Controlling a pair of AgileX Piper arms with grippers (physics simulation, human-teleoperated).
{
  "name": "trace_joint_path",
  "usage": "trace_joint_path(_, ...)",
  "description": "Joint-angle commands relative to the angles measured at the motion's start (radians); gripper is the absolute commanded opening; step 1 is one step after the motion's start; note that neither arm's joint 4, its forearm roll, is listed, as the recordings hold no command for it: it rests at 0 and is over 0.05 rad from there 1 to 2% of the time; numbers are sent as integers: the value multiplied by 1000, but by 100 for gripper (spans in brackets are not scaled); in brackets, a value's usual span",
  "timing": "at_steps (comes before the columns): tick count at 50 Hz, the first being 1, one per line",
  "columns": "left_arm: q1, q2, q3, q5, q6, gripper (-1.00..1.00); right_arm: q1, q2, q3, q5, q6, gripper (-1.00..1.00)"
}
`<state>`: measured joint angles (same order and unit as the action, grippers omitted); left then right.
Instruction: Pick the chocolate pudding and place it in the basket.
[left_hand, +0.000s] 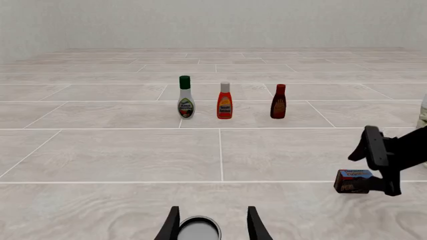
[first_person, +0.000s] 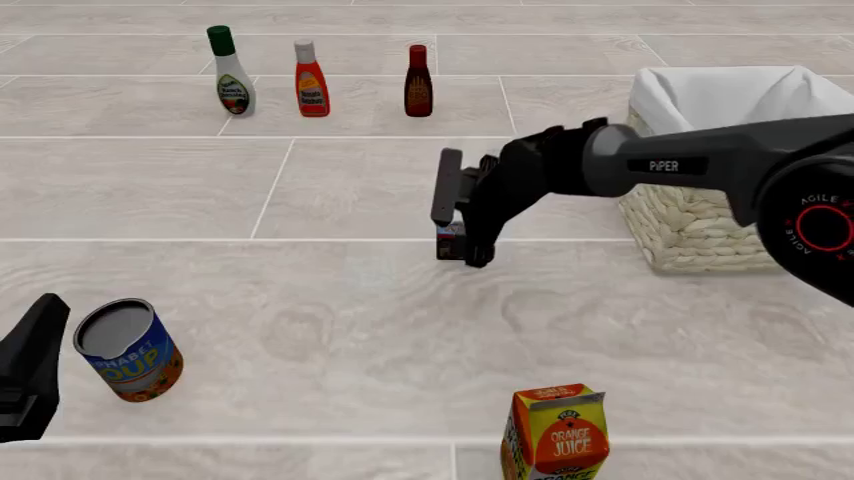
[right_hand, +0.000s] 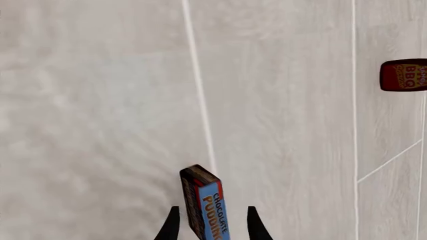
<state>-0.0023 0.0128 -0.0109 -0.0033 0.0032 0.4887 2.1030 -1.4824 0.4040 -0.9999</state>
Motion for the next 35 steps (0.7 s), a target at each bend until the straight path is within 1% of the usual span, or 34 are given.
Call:
trace_joint_path(1, 1, -7, 3, 4, 0, 100, 2, 15, -5, 1, 10, 100)
trace_joint_path(35, 1, -7, 3, 4, 0, 100, -16, 84, -45, 7, 16, 100)
